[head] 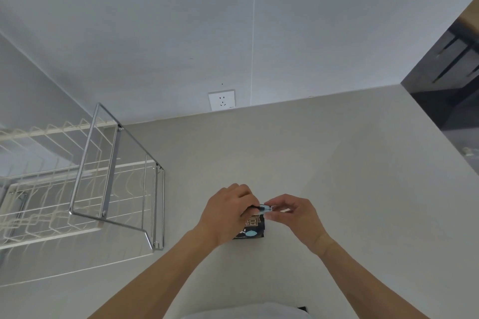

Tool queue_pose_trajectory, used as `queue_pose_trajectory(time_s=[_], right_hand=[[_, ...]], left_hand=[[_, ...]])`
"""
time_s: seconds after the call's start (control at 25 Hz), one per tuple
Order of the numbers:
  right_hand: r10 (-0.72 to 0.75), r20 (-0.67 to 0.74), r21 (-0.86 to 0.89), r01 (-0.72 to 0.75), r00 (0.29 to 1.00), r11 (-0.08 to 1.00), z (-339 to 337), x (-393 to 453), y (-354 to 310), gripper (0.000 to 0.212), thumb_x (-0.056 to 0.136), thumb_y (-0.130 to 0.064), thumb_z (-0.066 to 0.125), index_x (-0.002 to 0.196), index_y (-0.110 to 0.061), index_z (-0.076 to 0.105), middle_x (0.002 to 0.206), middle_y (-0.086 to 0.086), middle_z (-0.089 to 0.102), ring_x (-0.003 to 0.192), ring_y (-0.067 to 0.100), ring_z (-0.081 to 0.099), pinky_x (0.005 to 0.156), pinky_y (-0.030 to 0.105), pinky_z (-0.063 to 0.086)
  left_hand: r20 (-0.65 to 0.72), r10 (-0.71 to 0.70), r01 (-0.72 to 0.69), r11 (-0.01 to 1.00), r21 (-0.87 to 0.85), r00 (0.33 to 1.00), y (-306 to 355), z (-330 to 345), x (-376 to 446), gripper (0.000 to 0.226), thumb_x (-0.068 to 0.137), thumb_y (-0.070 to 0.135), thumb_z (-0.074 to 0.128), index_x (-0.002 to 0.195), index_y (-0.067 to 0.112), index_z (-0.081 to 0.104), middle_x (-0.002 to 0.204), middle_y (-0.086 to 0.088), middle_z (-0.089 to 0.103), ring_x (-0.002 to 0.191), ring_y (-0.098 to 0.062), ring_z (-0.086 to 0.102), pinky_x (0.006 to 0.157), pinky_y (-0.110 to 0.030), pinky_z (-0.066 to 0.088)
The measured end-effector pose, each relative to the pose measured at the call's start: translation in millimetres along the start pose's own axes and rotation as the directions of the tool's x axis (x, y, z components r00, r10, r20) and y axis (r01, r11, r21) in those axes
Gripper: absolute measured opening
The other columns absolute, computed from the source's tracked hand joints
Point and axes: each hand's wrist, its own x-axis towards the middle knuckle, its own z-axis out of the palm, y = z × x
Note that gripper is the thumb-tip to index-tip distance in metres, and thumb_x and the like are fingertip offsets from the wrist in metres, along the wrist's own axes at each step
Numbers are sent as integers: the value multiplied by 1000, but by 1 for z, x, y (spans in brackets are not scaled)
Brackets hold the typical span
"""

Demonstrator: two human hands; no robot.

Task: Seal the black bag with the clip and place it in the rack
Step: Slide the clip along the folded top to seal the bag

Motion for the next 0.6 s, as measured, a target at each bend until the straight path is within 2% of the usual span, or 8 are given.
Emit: queue_pose_trajectory(time_s=[0.12, 0.24, 0.4, 0.6], right_hand=[[105, 93, 168, -119, 990, 979, 1, -3, 3, 16, 72, -9, 82, 86, -17, 79, 82, -1, 78, 75, 8, 68, 67, 20, 54], [189, 182, 292, -237, 965, 927, 4, -5, 9, 17, 81, -13, 75, 98, -16, 78, 96, 4, 79, 83, 11, 69, 69, 26, 52], [186, 194, 318, -241, 963, 917, 6, -4, 5, 18, 90, -22, 65, 102, -15, 77, 106, 16, 75, 88, 16, 66, 70, 28, 51], [198, 192, 296, -249, 961, 922, 8, -5, 3, 17, 92, -22, 64, 97, -11, 75, 101, 14, 76, 88, 18, 67, 66, 28, 49]], left_hand=[[13, -165, 164, 970, -180, 986, -2, 3, -6, 8, 87, 17, 63, 88, 25, 66, 89, 14, 62, 84, -10, 55, 67, -29, 48], [79, -249, 261, 914, -311, 965, -9, 1, -7, 13, 88, 16, 62, 86, 28, 64, 88, 17, 60, 87, -7, 55, 75, -32, 49], [104, -249, 270, 904, -332, 963, -15, -4, -6, 14, 88, 14, 63, 86, 28, 65, 88, 19, 59, 88, -8, 56, 77, -36, 51], [17, -154, 153, 949, -276, 988, -9, -2, -12, 15, 87, 9, 62, 84, 24, 62, 87, 13, 61, 82, -8, 55, 71, -36, 50]])
